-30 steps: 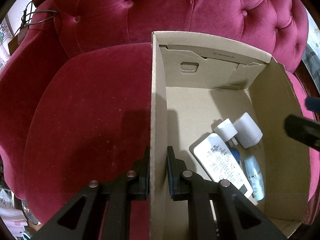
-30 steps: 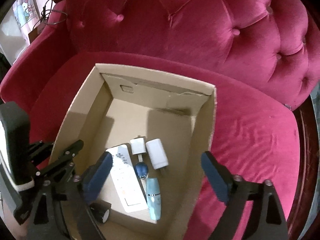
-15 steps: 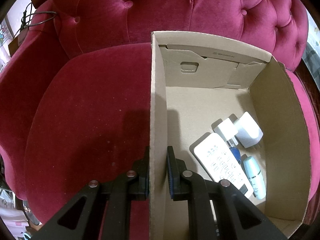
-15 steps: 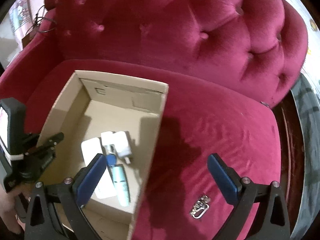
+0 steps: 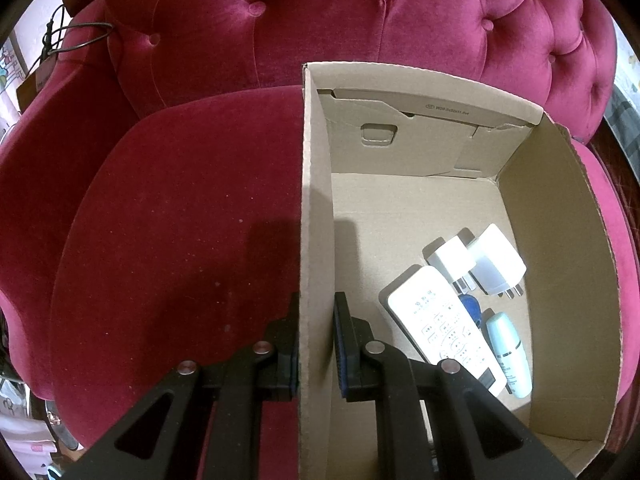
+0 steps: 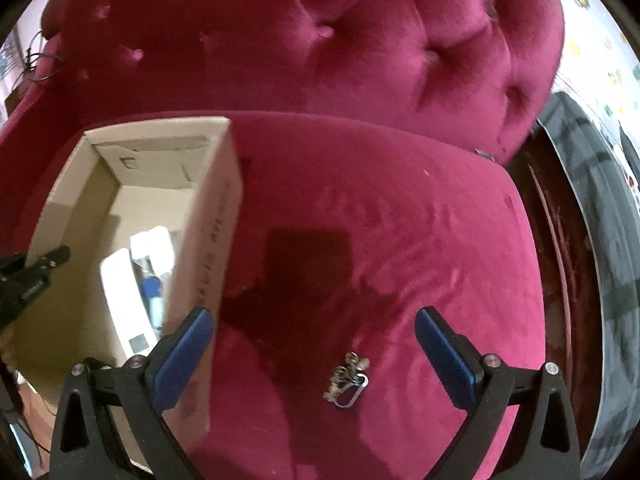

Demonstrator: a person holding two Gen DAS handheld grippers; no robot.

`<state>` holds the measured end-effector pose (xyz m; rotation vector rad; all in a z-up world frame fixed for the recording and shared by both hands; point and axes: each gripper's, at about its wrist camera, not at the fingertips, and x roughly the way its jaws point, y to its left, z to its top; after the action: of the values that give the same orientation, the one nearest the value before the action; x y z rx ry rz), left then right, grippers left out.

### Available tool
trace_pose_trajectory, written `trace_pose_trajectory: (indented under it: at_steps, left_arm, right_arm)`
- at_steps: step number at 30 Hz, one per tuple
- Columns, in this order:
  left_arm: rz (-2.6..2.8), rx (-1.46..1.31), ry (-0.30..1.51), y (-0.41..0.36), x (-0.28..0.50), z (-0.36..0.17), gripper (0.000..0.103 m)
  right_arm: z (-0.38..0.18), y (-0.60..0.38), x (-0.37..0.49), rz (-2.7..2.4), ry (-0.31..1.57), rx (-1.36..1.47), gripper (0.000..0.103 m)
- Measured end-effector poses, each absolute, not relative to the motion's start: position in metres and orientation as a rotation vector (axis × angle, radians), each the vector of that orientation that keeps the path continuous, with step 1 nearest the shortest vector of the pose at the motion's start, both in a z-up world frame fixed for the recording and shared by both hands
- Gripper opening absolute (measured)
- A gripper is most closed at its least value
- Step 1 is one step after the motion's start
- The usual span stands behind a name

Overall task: Organize rigid objects
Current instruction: 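Move the right gripper out of the box over the brass keyring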

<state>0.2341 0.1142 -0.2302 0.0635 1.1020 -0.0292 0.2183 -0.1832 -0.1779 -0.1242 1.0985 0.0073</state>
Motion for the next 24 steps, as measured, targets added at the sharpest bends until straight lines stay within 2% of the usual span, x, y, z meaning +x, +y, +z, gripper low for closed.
trace_pose_trajectory:
  at_steps: [24]
  left_arm:
    - [-0.026, 0.068, 1.101, 0.114, 0.234, -0.23, 0.014]
  right_arm:
    - [-0.288, -0.241, 0.207, -0.079, 1.251, -0.074, 0.103]
